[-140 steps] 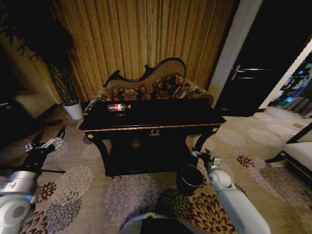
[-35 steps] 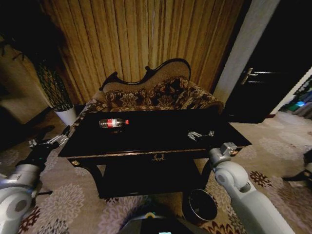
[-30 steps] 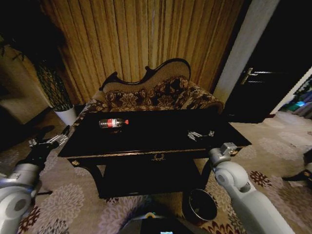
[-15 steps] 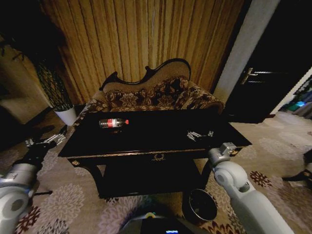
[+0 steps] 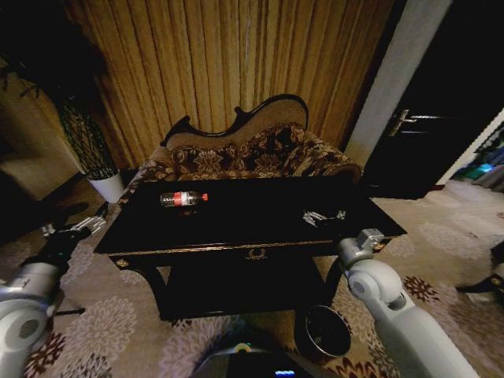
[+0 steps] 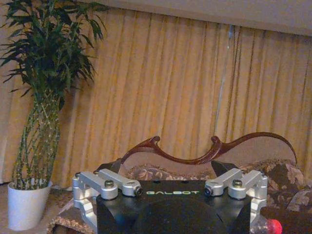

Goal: Move to the front of the table and place the trash on the table into the trash bin.

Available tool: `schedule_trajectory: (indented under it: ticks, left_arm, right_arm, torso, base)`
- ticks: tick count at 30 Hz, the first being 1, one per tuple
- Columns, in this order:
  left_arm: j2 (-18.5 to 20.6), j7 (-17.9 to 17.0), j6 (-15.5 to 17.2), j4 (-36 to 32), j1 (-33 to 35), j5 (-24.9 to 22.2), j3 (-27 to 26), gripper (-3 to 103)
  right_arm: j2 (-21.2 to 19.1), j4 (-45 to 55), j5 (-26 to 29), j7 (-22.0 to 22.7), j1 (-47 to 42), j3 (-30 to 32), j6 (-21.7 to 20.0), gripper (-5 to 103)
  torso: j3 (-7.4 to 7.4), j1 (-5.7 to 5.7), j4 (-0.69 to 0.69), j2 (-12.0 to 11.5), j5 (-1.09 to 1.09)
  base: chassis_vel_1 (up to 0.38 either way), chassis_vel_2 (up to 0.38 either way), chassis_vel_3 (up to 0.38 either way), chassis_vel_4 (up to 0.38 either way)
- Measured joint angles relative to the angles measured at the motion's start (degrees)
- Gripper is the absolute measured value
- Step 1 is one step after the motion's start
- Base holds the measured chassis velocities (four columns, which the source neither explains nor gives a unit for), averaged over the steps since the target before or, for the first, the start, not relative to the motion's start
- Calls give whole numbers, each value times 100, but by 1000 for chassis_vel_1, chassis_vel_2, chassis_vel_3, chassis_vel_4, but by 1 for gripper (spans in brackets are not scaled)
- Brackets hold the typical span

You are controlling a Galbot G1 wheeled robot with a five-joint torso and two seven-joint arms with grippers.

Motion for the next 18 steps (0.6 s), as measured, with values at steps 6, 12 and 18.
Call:
schedule_trajectory:
  ticks: [6, 12, 18]
  left_arm:
    - [241, -67, 16, 77, -125, -124, 24, 100]
    - [635, -161, 74, 305, -233, -221, 249, 100]
    - [1149, -164, 82, 577, -504, -393, 344, 100]
  right_arm:
    - [-3, 25, -2, 7, -9, 17, -1, 100]
    - [-52, 62, 27, 25, -31, 96, -2, 100]
    - [-64, 80, 36, 33, -118, 186, 3, 100]
  torso:
    - [0, 0, 0, 0, 1]
    - [0, 0, 1, 0, -1]
    - [0, 0, -1, 0, 0]
  base:
    - [0, 0, 0, 0]
    - [0, 0, 0, 0]
    - [0, 0, 0, 0]
